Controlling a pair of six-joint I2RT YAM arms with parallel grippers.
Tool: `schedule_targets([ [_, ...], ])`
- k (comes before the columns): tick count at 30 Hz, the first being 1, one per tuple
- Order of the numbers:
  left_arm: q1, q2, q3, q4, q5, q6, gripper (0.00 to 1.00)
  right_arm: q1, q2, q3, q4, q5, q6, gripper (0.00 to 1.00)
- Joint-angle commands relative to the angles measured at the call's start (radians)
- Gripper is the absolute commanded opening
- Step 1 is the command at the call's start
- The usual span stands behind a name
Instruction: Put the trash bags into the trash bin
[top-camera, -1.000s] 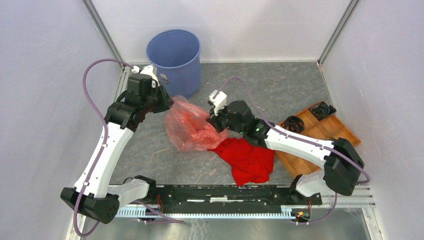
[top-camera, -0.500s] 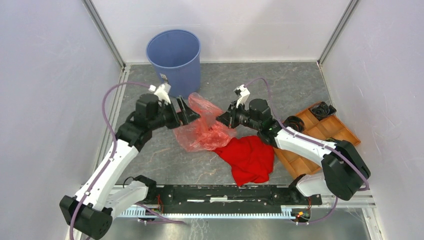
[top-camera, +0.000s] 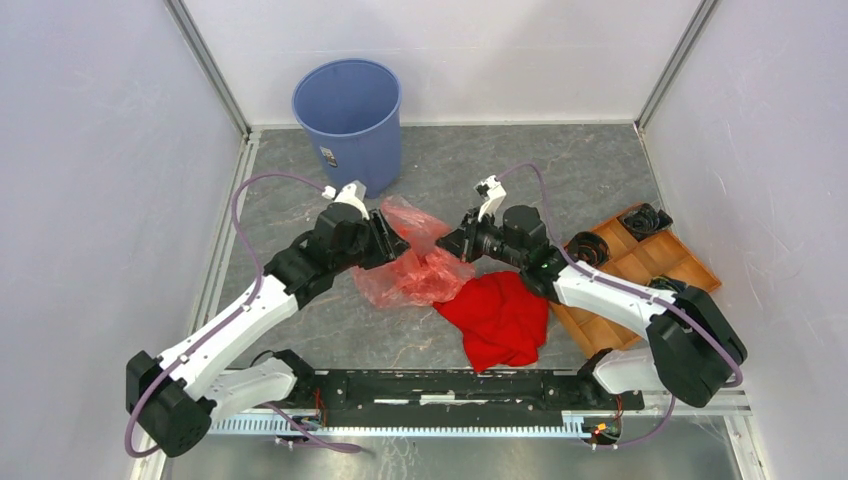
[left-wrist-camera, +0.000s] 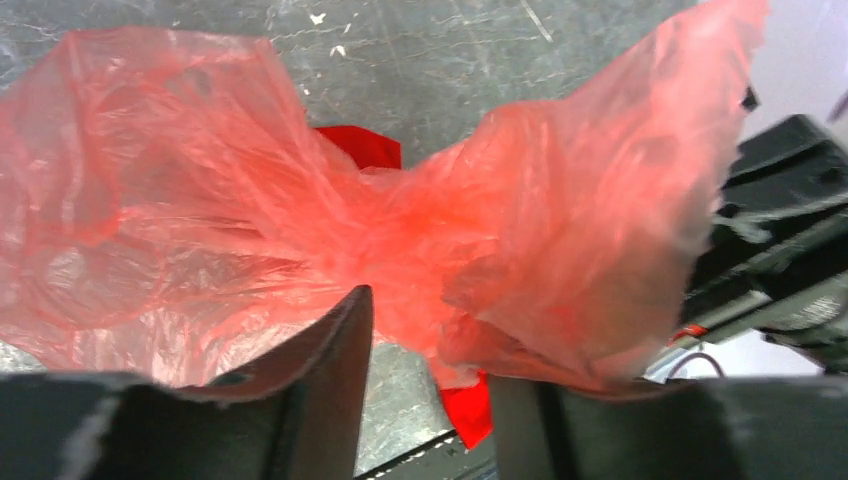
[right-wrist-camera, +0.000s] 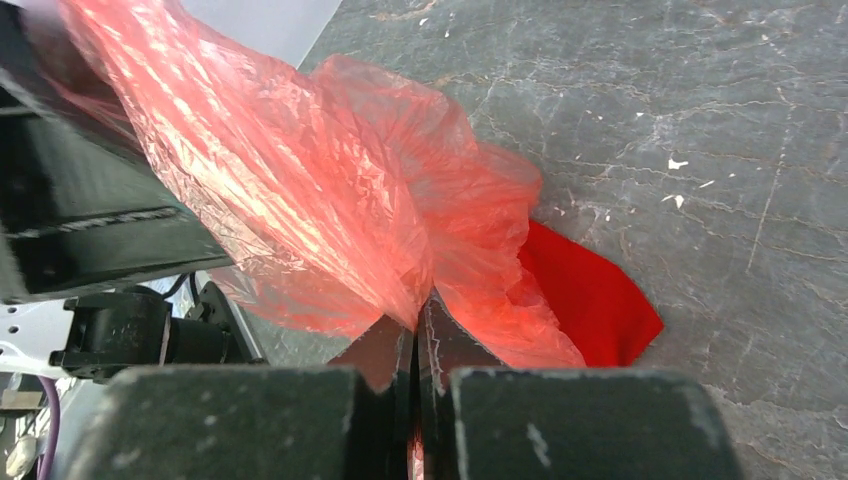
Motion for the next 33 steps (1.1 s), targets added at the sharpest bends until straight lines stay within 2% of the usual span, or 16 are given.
schedule_targets([
  [1,-0.008,0.037,-0.018,0.049,-0.040,-0.042,0.43,-0.006,-0.039,0.000,-0.007,0.050,-0.027,0.01],
  [4,-0.008,0.062,-0.017,0.066,-0.001,-0.043,0.28,-0.013,-0.031,0.012,-0.032,0.059,-0.046,0.01],
  [7,-0.007,0.109,0.007,0.069,0.007,-0.005,0.23,-0.058,-0.009,0.029,-0.103,0.090,-0.127,0.05],
  [8,-0.006,0.130,0.037,0.061,0.006,0.014,0.20,-0.077,0.006,0.045,-0.131,0.093,-0.171,0.09],
  [10,0.003,0.239,0.135,0.035,0.010,0.102,0.15,-0.132,0.065,0.126,-0.260,0.053,-0.272,0.10],
  [12,0.036,0.368,0.314,-0.043,0.058,0.177,0.03,-0.186,0.114,0.245,-0.389,-0.017,-0.337,0.09],
  [14,0.077,0.495,0.574,-0.153,0.122,0.224,0.02,-0.213,0.094,0.361,-0.502,0.005,-0.393,0.08],
  [15,0.091,0.538,0.750,-0.214,0.143,0.241,0.02,-0.213,0.067,0.445,-0.565,0.077,-0.437,0.07],
  [16,0.093,0.569,0.846,-0.244,0.158,0.261,0.02,-0.213,0.042,0.506,-0.611,0.117,-0.460,0.07],
  [18,0.092,0.589,1.100,-0.256,0.204,0.285,0.02,-0.210,-0.028,0.627,-0.676,0.172,-0.495,0.07],
  [20,0.080,0.538,1.180,-0.196,0.243,0.283,0.02,-0.199,-0.106,0.697,-0.680,0.182,-0.522,0.07],
  [22,0.060,0.418,1.082,-0.057,0.267,0.284,0.02,-0.180,-0.203,0.680,-0.620,0.171,-0.555,0.08],
  [24,0.049,0.262,0.870,0.111,0.248,0.265,0.02,-0.174,-0.325,0.553,-0.485,0.147,-0.559,0.09],
  [26,0.047,0.138,0.669,0.189,0.182,0.254,0.02,-0.173,-0.395,0.408,-0.384,0.121,-0.557,0.13],
  [30,0.049,0.043,0.362,0.089,0.037,0.239,0.02,-0.174,-0.395,0.149,-0.335,0.128,-0.530,0.18],
  [33,0.048,0.067,0.186,0.011,0.032,0.208,0.02,-0.174,-0.330,-0.020,-0.307,0.099,-0.477,0.18],
])
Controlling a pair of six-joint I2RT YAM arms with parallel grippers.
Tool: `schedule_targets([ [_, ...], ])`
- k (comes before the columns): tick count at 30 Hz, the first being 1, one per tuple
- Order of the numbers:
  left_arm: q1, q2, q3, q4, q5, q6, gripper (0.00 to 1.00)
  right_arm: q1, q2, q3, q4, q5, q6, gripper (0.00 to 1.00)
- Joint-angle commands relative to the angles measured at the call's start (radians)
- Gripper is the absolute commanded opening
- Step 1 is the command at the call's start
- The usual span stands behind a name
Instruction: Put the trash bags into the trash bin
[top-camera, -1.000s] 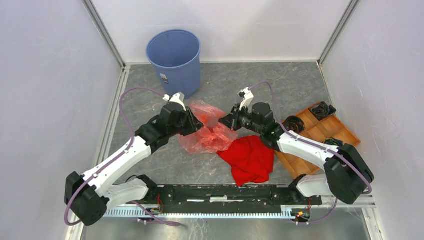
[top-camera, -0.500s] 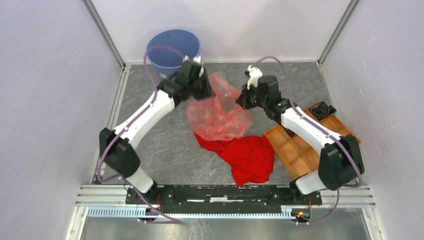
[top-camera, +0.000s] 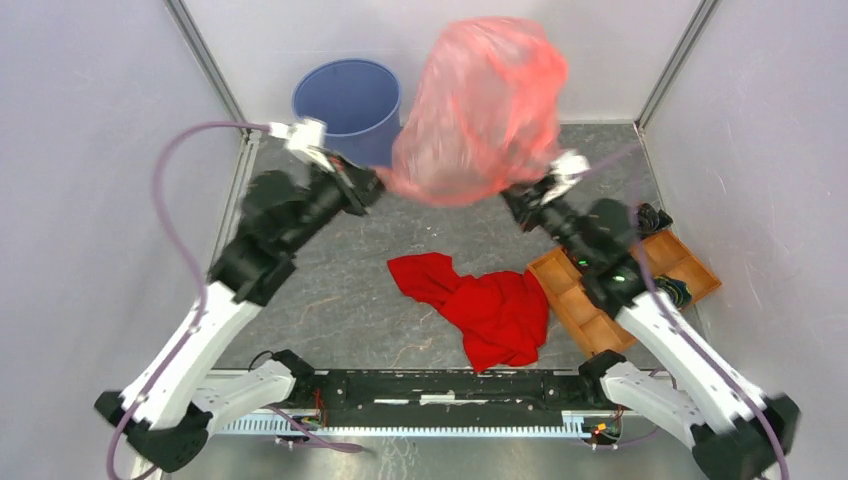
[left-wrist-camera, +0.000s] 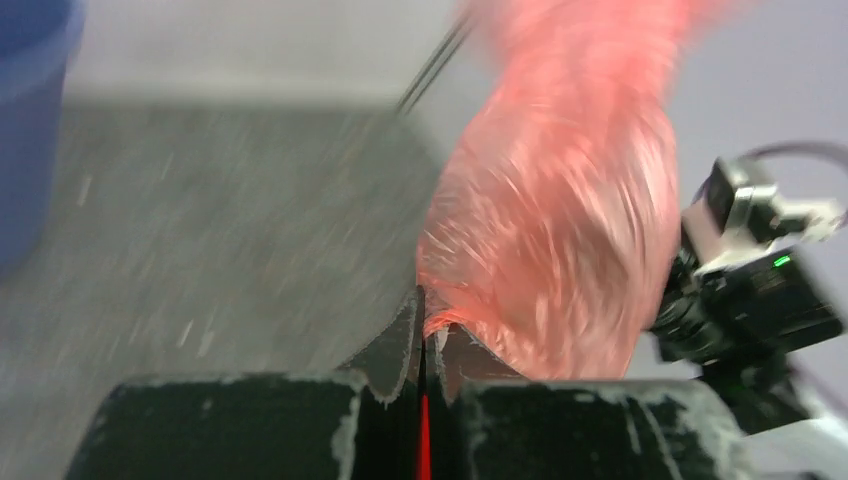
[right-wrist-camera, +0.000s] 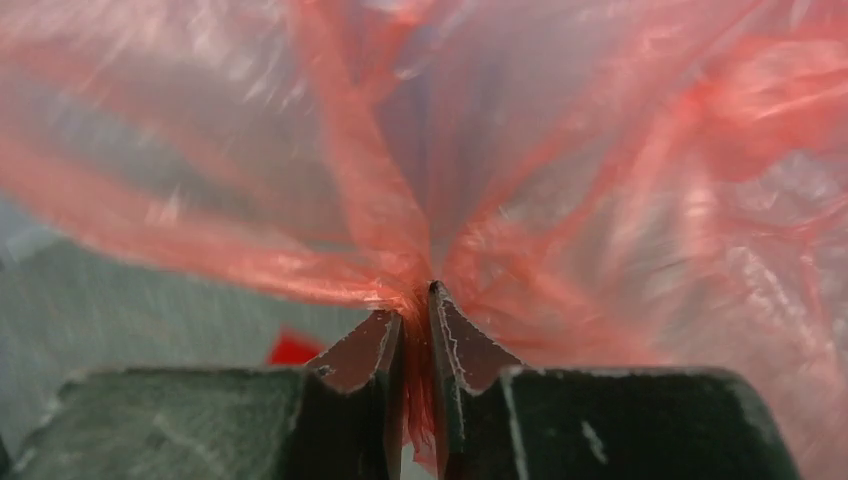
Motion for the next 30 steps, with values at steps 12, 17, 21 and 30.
schedule_targets([
  [12,0.005,0.195,-0.165,-0.240,0.008,0.108,0.02,0.013,0.186,-0.111,-0.235,-0.028,-0.035,0.45],
  [17,0.005,0.178,-0.039,-0.270,-0.003,0.149,0.02,0.013,0.137,-0.008,-0.335,0.028,-0.075,0.68],
  [21,0.005,0.174,0.001,-0.285,0.022,0.147,0.02,0.021,0.115,-0.002,-0.342,-0.041,-0.137,0.86],
  [30,0.005,0.246,0.128,-0.364,0.093,0.162,0.02,0.338,0.168,0.102,-0.376,0.241,-0.333,0.98],
])
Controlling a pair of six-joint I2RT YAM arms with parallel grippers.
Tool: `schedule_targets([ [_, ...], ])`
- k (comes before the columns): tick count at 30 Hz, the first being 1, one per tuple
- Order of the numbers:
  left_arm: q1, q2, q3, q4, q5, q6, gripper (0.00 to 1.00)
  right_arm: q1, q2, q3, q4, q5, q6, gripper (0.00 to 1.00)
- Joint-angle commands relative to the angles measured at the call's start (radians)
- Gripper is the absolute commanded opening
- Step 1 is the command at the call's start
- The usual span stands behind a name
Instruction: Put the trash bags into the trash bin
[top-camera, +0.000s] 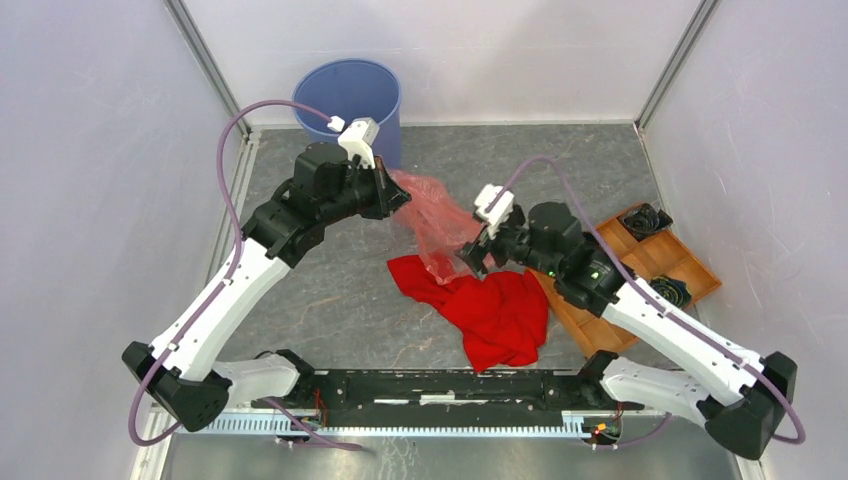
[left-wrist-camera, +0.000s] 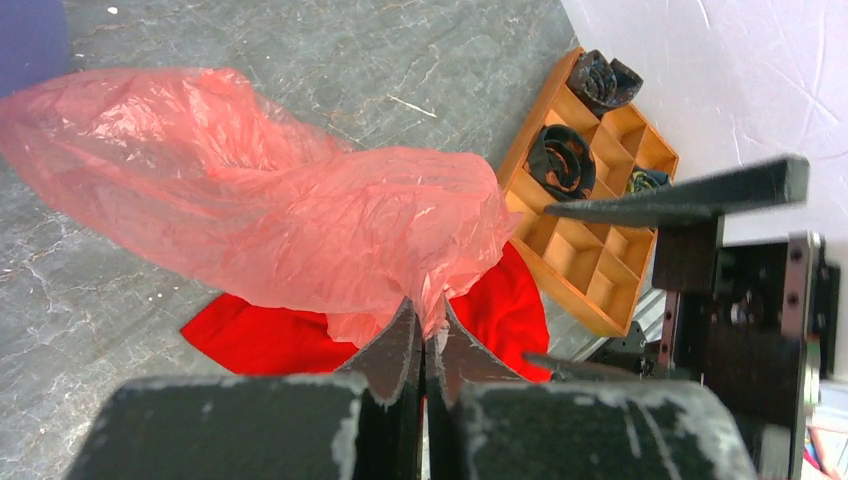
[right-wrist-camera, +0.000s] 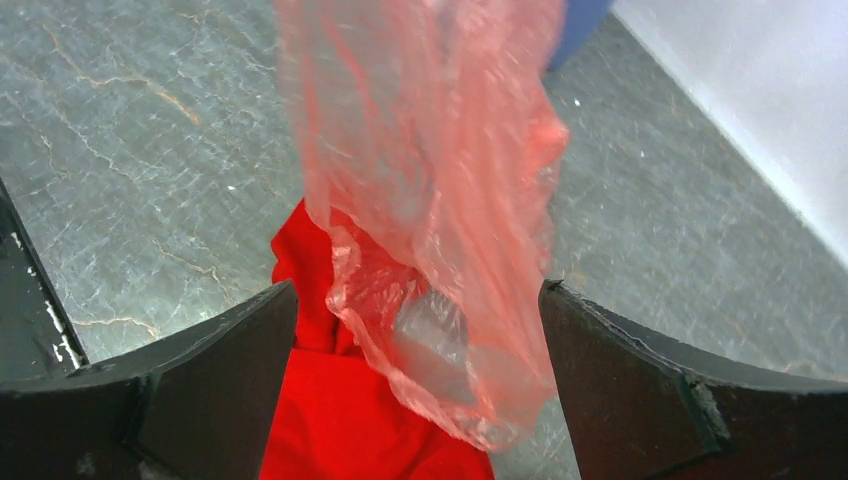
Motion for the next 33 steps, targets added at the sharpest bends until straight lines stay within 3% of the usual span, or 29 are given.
schedule_targets([
  [1,0.003,0.029,0.094,-0.061,0.040,0.063,0.02,0.143,0.039,0.111,0.010,0.278,-0.110,0.98],
  [7,0.003,0.024,0.127,-0.079,0.028,0.060,0.02,0.266,0.142,0.155,0.028,0.637,-0.089,0.92],
  [13,0.002,0.043,0.178,-0.107,-0.002,0.047,0.02,0.318,0.231,0.128,0.161,0.704,-0.061,0.78],
  [16,0.003,0.041,0.188,-0.110,-0.015,0.043,0.02,0.315,0.272,0.160,0.180,0.769,-0.046,0.52],
  [21,0.003,0.045,0.191,-0.120,-0.007,0.035,0.02,0.282,0.314,0.180,0.251,0.715,-0.045,0.39],
  [22,0.002,0.048,0.194,-0.127,-0.009,0.035,0.02,0.270,0.322,0.189,0.249,0.697,-0.034,0.29],
  [23,0.002,0.051,0.197,-0.133,-0.013,0.035,0.02,0.253,0.328,0.200,0.242,0.672,-0.017,0.09],
  [24,0.003,0.052,0.198,-0.139,-0.021,0.037,0.02,0.237,0.332,0.212,0.224,0.653,0.004,0.00],
  [25,0.003,0.052,0.198,-0.143,-0.032,0.038,0.05,0.213,0.326,0.217,0.217,0.622,0.034,0.00],
  [27,0.003,0.047,0.192,-0.157,-0.074,0.034,0.24,0.135,0.299,0.212,0.191,0.484,0.124,0.00],
  [30,0.003,0.024,0.135,-0.149,-0.124,0.008,0.70,-0.030,0.254,0.161,0.233,0.156,0.345,0.00],
  [33,0.003,-0.026,-0.002,-0.062,-0.090,-0.086,0.91,-0.134,0.243,0.121,0.293,0.000,0.475,0.00],
])
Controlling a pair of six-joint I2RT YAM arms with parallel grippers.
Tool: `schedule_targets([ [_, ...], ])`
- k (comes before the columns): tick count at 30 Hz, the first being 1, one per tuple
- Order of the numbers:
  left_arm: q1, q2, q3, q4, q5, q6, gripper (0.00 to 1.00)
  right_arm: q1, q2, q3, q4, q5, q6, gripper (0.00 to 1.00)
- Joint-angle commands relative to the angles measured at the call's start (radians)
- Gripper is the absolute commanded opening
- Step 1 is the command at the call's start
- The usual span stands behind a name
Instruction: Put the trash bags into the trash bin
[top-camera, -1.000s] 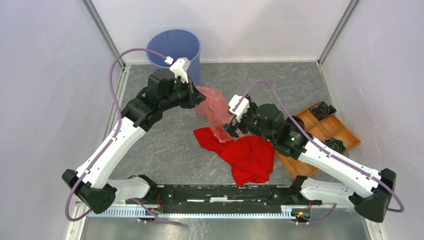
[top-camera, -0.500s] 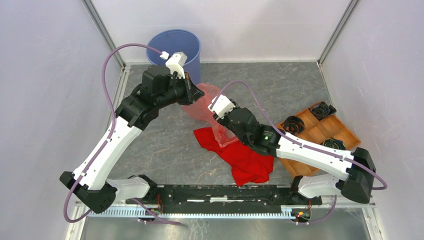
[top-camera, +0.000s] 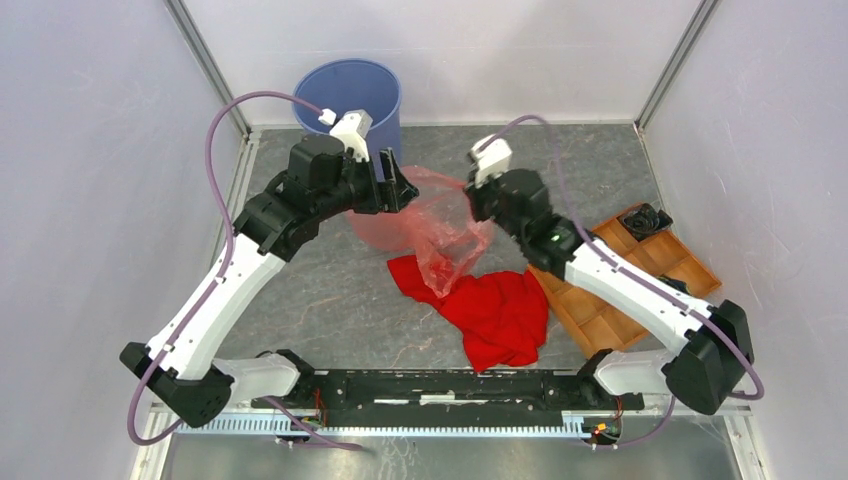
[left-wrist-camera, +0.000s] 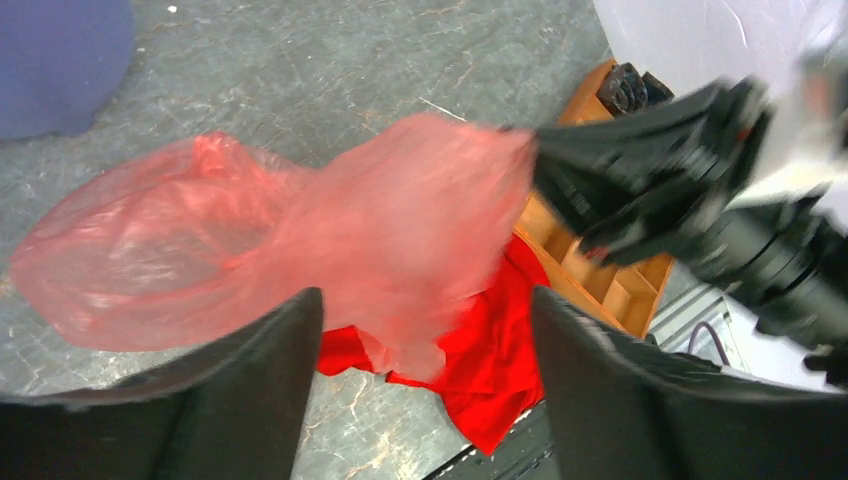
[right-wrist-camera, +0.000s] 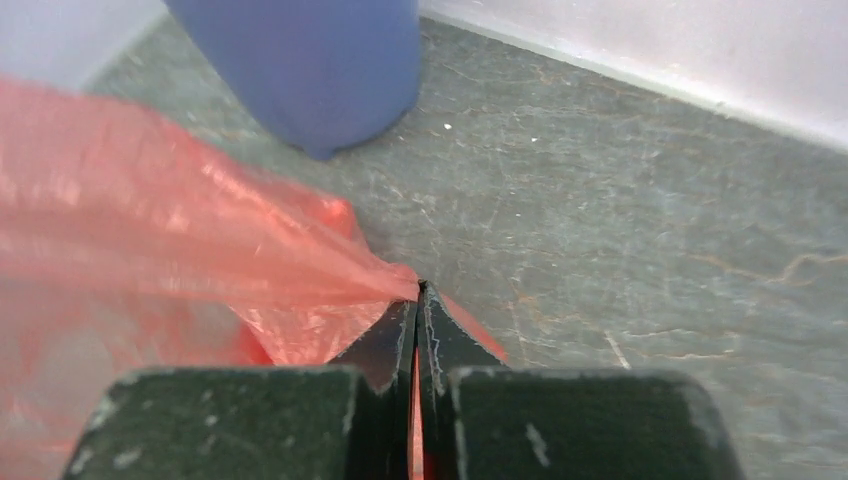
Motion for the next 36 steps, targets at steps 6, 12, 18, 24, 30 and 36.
schedule_targets([
  [6,0.003,-0.162,-0.442,0.407,0.272,-0.274,1.00,-0.291,0.009,-0.085,0.230,-0.522,0.571,0.00],
  [12,-0.002,-0.171,-0.649,0.598,0.361,-0.434,1.00,-0.349,0.019,-0.116,0.320,-0.566,0.767,0.00],
  [18,-0.062,-0.212,-0.758,0.717,0.374,-0.446,1.00,-0.351,0.030,-0.051,0.220,-0.452,0.799,0.00],
  [24,-0.069,-0.199,-0.651,0.598,0.274,-0.349,0.99,-0.351,0.024,-0.005,0.209,-0.452,0.746,0.00],
  [30,-0.067,0.107,-0.342,0.503,0.222,-0.244,0.89,-0.352,-0.059,-0.011,0.158,-0.465,0.641,0.00],
  [36,-0.063,0.480,0.074,0.394,0.169,-0.022,0.84,-0.352,-0.201,-0.115,0.175,-0.481,0.542,0.00],
])
